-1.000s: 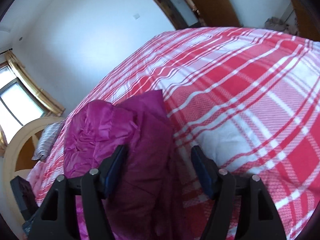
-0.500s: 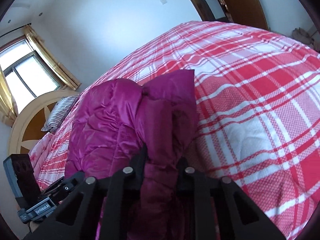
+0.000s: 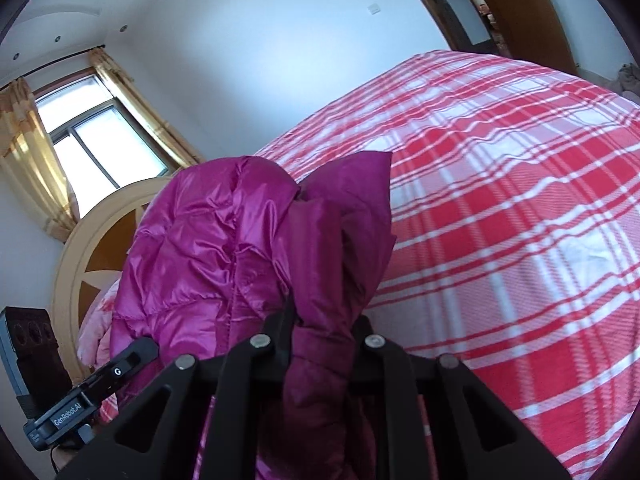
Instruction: Fold large clothes
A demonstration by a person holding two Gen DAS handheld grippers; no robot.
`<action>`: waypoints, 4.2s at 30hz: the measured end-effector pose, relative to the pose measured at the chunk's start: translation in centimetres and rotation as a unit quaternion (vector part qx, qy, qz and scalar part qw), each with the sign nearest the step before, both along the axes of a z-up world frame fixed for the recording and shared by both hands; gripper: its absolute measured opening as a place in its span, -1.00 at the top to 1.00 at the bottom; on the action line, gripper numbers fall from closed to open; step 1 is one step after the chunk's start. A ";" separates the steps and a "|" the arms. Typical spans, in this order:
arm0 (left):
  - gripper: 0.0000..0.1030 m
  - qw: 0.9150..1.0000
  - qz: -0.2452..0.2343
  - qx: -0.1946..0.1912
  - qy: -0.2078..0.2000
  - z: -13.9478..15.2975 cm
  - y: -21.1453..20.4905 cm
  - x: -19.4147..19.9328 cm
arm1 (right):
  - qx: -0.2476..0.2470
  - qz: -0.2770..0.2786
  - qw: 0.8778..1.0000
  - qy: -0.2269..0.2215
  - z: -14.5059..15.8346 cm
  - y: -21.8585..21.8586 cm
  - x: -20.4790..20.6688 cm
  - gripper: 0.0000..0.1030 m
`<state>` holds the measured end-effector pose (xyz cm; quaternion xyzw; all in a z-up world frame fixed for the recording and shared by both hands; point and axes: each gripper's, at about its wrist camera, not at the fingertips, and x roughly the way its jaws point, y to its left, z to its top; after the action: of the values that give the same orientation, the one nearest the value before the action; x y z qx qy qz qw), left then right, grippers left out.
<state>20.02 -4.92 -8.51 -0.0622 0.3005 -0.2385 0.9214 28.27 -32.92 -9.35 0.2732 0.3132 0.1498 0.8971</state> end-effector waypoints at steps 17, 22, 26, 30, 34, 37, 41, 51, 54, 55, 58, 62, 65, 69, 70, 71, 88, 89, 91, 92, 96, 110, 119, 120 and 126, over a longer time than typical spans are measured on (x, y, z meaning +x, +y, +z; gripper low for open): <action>0.47 0.993 0.115 -0.008 -0.005 -0.1 12.4 -0.9 | -0.007 0.113 0.994 -0.006 1.4 13.7 4.5 0.65; 0.47 0.990 0.142 -0.008 -0.007 -0.2 15.3 -1.3 | -0.014 0.143 0.990 -0.005 1.8 17.9 5.5 0.65; 0.47 0.986 0.169 -0.005 -0.002 -1.0 18.5 -1.4 | -0.019 0.168 0.986 -0.003 1.8 21.3 6.3 0.65; 0.47 0.981 0.193 0.000 0.009 -2.1 21.1 -1.6 | -0.025 0.193 0.981 0.006 1.2 24.5 7.1 0.65; 0.47 0.976 0.215 0.001 0.027 -3.7 23.4 -1.7 | -0.034 0.218 0.975 0.019 0.1 27.7 7.7 0.65; 0.39 0.971 0.234 0.004 0.050 -5.4 24.6 -1.5 | -0.046 0.231 0.971 0.031 -1.0 29.8 8.0 0.65; 0.00 0.961 0.262 -0.016 0.083 -7.1 26.0 -1.6 | -0.054 0.233 0.970 0.048 -2.3 30.4 8.5 0.64; -0.28 0.953 0.297 0.028 0.049 -3.6 25.6 -4.1 | -0.070 0.193 0.977 0.051 -1.2 28.4 7.9 -0.07; -0.40 0.954 0.298 0.038 0.019 -1.7 25.5 -5.5 | -0.074 0.175 0.981 0.034 0.3 27.2 6.8 -0.16; -0.41 0.954 0.298 0.040 0.010 -1.1 25.5 -6.0 | -0.078 0.171 0.982 0.026 1.0 26.8 6.3 -0.16; -0.43 0.955 0.296 0.033 -0.012 0.4 25.6 -7.2 | -0.091 0.159 0.983 -0.001 3.0 26.1 4.4 -0.31; -0.44 0.956 0.288 0.041 -0.038 2.2 24.9 -8.3 | -0.101 0.151 0.983 -0.031 5.8 25.8 1.5 -0.39; -0.45 0.957 0.282 0.043 -0.048 3.0 24.3 -8.8 | -0.104 0.146 0.983 -0.047 7.2 25.5 -0.4 -0.53; -0.45 0.958 0.278 0.037 -0.060 3.8 24.0 -9.4 | -0.106 0.139 0.983 -0.063 8.6 25.4 -2.4 -0.55; -0.45 0.958 0.279 0.037 -0.062 4.0 24.0 -9.5 | -0.109 0.138 0.982 -0.066 8.9 25.4 -2.8 -0.56; -0.45 0.958 0.278 0.036 -0.063 4.1 24.0 -9.6 | -0.111 0.137 0.982 -0.068 9.1 25.4 -3.2 -0.57; -0.48 0.957 0.274 0.048 -0.081 4.9 23.1 -10.4 | -0.135 0.120 0.975 -0.128 12.1 24.9 -7.9 -0.87; -0.51 0.957 0.275 0.048 -0.080 4.9 23.1 -10.3 | -0.135 0.120 0.975 -0.130 12.2 24.9 -8.0 -0.88; -0.59 0.956 0.278 0.046 -0.080 5.0 23.1 -10.4 | -0.141 0.117 0.973 -0.137 12.4 25.0 -8.3 -0.89; -0.64 0.956 0.280 0.045 -0.081 5.0 23.2 -10.4 | -0.145 0.117 0.972 -0.141 12.5 25.1 -8.4 -0.90; -0.65 0.955 0.283 0.041 -0.075 5.0 23.4 -10.3 | -0.148 0.117 0.971 -0.149 12.7 25.2 -8.8 -0.94; -0.66 0.954 0.287 0.058 -0.068 4.6 23.2 -10.0 | -0.150 0.117 0.969 -0.159 12.7 25.4 -9.6 -0.98; -0.68 0.953 0.291 0.060 -0.065 4.5 23.4 -9.9 | -0.147 0.119 0.969 -0.156 12.6 25.6 -9.8 -0.99; -0.69 0.952 0.292 0.061 -0.066 4.6 23.4 -10.0 | -0.147 0.119 0.969 -0.157 12.6 25.6 -9.8 -0.99; -0.76 0.951 0.294 0.063 -0.066 4.7 23.4 -9.9 | -0.149 0.123 0.968 -0.162 12.8 26.1 -10.1 -0.99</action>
<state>10.08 18.45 -3.85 -0.0743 0.2219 0.0588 0.9705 18.14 -6.84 3.42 0.0674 0.2140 0.2530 0.9411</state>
